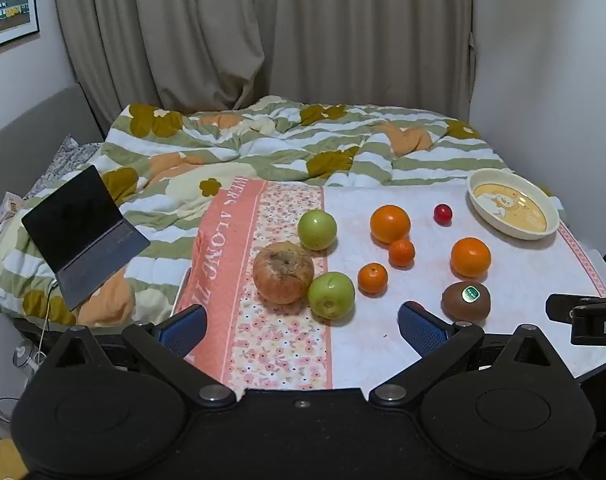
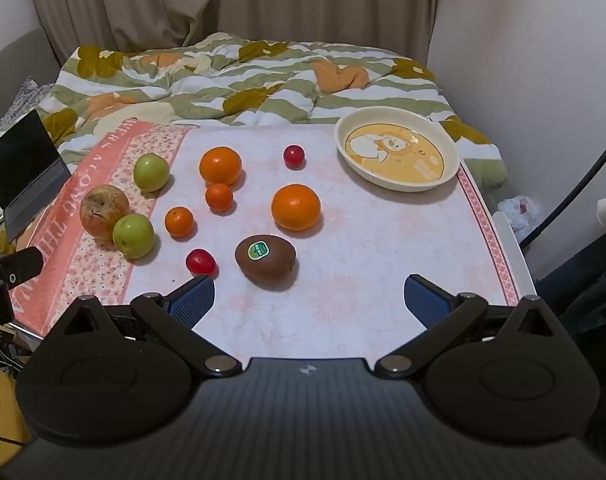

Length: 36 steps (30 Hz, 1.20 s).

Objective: Organize fruits

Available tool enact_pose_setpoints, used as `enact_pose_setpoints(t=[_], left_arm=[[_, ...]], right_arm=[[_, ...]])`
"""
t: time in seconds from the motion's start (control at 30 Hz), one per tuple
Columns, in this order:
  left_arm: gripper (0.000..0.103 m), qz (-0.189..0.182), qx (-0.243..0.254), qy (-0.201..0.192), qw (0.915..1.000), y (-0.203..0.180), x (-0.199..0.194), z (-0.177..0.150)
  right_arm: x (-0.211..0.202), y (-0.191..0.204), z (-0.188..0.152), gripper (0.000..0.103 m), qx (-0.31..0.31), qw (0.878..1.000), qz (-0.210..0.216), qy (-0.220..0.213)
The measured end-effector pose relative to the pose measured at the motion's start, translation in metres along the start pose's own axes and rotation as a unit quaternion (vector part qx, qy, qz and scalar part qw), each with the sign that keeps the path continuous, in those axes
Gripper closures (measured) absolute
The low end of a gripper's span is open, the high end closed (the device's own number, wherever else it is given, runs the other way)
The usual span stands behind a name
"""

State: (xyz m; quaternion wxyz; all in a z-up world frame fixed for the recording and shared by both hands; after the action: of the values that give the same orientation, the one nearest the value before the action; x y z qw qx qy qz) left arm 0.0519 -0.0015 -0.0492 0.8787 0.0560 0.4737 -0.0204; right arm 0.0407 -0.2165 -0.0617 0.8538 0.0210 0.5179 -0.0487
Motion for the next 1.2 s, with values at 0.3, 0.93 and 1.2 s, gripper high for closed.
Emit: enact_pose_setpoints(t=[0.3,0.93,1.2], left_arm=[[0.0,-0.004,-0.005,0.005,1.0,0.001,0.004,0.001],[0.0,-0.004,-0.008,0.003,1.0,0.007,0.003,0.004],[0.0,-0.004,-0.009,0.003,0.9999,0.007,0.003,0.003]], right_arm=[[0.001,0.002,0.0,0.0,-0.001,1.0,0.011,-0.01],[0.003,0.008,-0.001,0.0,-0.004,1.0,0.007,-0.002],[0.002,0.009,0.0,0.0,-0.002,1.0,0.006,-0.003]])
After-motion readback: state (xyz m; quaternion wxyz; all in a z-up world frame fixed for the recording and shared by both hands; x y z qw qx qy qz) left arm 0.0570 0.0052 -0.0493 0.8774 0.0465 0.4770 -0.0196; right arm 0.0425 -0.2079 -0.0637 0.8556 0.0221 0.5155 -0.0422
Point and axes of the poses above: each gripper's, at about its wrist camera, not at the fingertips, and x roughly the way its jaws point, y to its left, z to its top, the point moved 7 cm from there along x, roughly the way its jaws point, and after that the axes turned 13 degrees about y, right-handed, at the moved point
